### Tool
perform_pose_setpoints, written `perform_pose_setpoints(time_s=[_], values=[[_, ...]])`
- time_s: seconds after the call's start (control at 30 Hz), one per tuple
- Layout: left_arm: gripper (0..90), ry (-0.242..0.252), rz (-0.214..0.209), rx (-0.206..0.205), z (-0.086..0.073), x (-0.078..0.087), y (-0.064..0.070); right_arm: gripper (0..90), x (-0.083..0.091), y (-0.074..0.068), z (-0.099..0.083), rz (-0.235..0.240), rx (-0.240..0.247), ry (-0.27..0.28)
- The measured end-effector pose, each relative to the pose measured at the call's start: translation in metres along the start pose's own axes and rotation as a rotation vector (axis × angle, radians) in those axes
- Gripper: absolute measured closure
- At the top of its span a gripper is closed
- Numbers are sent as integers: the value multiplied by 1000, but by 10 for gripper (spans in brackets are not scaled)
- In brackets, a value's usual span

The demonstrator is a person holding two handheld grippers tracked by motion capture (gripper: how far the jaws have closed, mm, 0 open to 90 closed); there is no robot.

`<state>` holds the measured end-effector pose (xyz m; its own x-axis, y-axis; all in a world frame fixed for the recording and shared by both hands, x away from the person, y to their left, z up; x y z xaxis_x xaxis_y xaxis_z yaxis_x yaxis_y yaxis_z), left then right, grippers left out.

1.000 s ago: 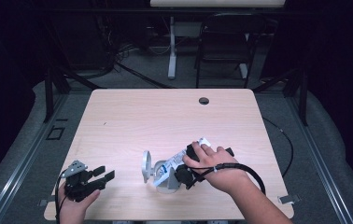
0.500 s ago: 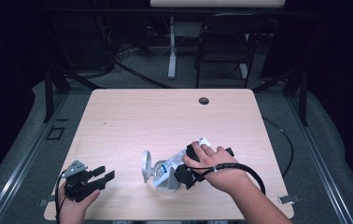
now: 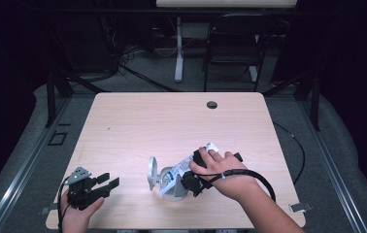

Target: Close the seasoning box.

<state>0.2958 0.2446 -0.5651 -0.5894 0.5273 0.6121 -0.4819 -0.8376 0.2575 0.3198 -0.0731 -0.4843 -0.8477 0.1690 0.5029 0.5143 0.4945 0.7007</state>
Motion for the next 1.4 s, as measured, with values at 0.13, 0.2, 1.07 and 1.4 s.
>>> perform_pose_setpoints(time_s=[0.13, 0.2, 1.07, 1.4], values=[[486, 0, 0, 0, 0, 0, 0, 548, 0, 0, 0, 1, 0, 0], [485, 0, 1, -1, 0, 0, 0, 549, 0, 0, 0, -1, 3, 0], [486, -1, 6, 1, -1, -2, 0, 578, -3, -5, -2, 11, -28, 9], [486, -5, 11, -1, -2, -2, 0, 597, -6, -11, -3, 53, -102, 54]])
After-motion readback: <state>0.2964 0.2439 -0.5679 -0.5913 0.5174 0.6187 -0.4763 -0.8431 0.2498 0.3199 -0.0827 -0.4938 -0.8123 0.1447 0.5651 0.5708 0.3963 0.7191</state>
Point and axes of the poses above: each handheld gripper's, and its own axes: x roughly backward along the jaws, z roughly out of its top, y roughly to its right, the point moved 5 cm from there along -x, roughly forward along the jaws, and after that the axes turned 4 degrees about -y, right-handed, at the moved point
